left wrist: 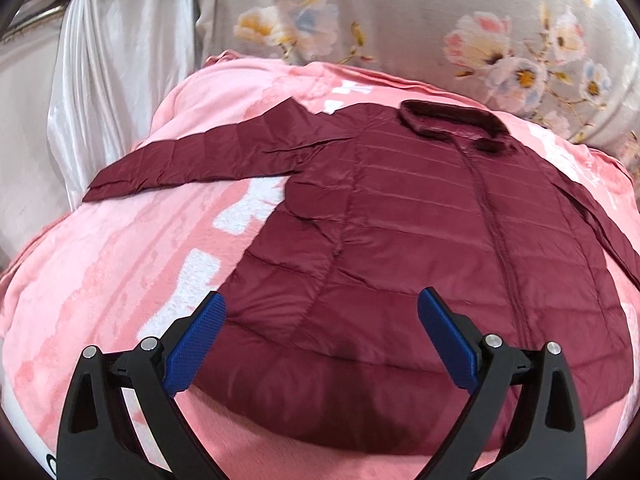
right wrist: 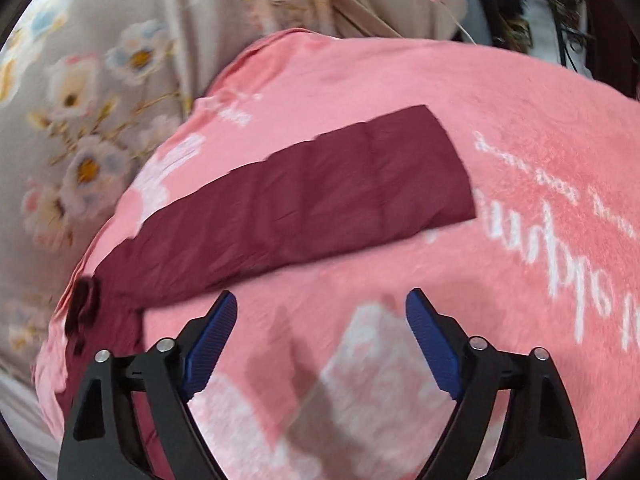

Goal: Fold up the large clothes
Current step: 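Grasp the cuff of a jacket sleeve with the right gripper and lift it, then fold the held sleeve across the jacket body with the right gripper, release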

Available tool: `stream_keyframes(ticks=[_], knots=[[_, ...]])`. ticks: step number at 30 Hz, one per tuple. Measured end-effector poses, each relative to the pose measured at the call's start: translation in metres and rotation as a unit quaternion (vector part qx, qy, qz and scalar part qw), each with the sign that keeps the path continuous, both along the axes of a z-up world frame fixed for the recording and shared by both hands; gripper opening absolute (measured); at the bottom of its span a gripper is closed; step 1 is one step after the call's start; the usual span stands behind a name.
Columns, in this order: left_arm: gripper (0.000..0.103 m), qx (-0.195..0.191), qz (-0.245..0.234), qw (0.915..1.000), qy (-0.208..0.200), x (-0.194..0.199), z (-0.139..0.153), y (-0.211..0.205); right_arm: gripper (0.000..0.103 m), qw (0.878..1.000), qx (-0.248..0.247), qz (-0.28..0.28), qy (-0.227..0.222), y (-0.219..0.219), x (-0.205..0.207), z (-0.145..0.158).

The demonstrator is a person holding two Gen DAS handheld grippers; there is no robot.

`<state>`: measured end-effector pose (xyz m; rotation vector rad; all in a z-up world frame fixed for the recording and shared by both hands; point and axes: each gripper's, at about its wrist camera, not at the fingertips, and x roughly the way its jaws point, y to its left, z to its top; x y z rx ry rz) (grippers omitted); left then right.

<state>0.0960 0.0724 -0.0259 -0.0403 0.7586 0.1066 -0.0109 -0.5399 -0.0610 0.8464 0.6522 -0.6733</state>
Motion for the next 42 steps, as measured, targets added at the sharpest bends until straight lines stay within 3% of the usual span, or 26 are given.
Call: stream_keyframes(ticks=[3, 6, 8, 11, 14, 17, 20, 24, 28, 34, 38, 42], knots=[[0.094, -0.01, 0.016, 0.9998, 0.008, 0.008, -0.003, 0.012, 0.07, 0.999, 0.034, -0.025, -0.019, -0.022, 0.0, -0.015], [0.094, -0.019, 0.031, 0.9993, 0.008, 0.013, -0.005, 0.025, 0.058, 0.998, 0.023, -0.048, -0.027, -0.038, 0.004, -0.015], [0.094, -0.025, 0.035, 0.9991, 0.006, 0.016, -0.005, 0.031, 0.036, 0.998, 0.021, -0.056, -0.033, -0.048, 0.011, -0.014], [0.094, -0.032, 0.038, 0.9987, 0.005, 0.018, -0.004, 0.039, 0.011, 0.998, 0.012, -0.059, -0.036, -0.059, 0.03, -0.006], [0.094, -0.032, 0.041, 0.9986, 0.0, 0.019, -0.003, 0.045, 0.008, 0.997, -0.044, -0.043, -0.056, -0.048, 0.057, 0.033], [0.094, -0.032, 0.043, 0.9985, -0.004, 0.02, -0.001, 0.051, 0.007, 0.99, -0.106, 0.014, -0.091, -0.01, 0.091, 0.085], [0.094, -0.036, 0.045, 0.9983, -0.006, 0.021, -0.001, 0.057, 0.007, 0.972, -0.167, 0.103, -0.128, 0.054, 0.132, 0.14], [0.094, -0.044, 0.049, 0.9978, -0.009, 0.021, -0.001, 0.067, 0.007, 0.929, -0.233, 0.235, -0.164, 0.164, 0.182, 0.191], [0.094, -0.056, 0.053, 0.997, -0.011, 0.019, -0.001, 0.079, 0.007, 0.889, -0.237, 0.348, -0.178, 0.262, 0.214, 0.199], [0.094, -0.073, 0.057, 0.9956, -0.017, 0.019, 0.001, 0.098, 0.006, 0.829, -0.218, 0.492, -0.15, 0.398, 0.25, 0.16], [0.094, -0.082, 0.059, 0.9947, -0.019, 0.02, 0.0, 0.109, 0.006, 0.806, -0.208, 0.543, -0.108, 0.454, 0.264, 0.116], [0.094, -0.089, 0.053, 0.9944, -0.019, 0.023, -0.002, 0.113, 0.006, 0.792, -0.201, 0.574, -0.055, 0.48, 0.267, 0.065]])
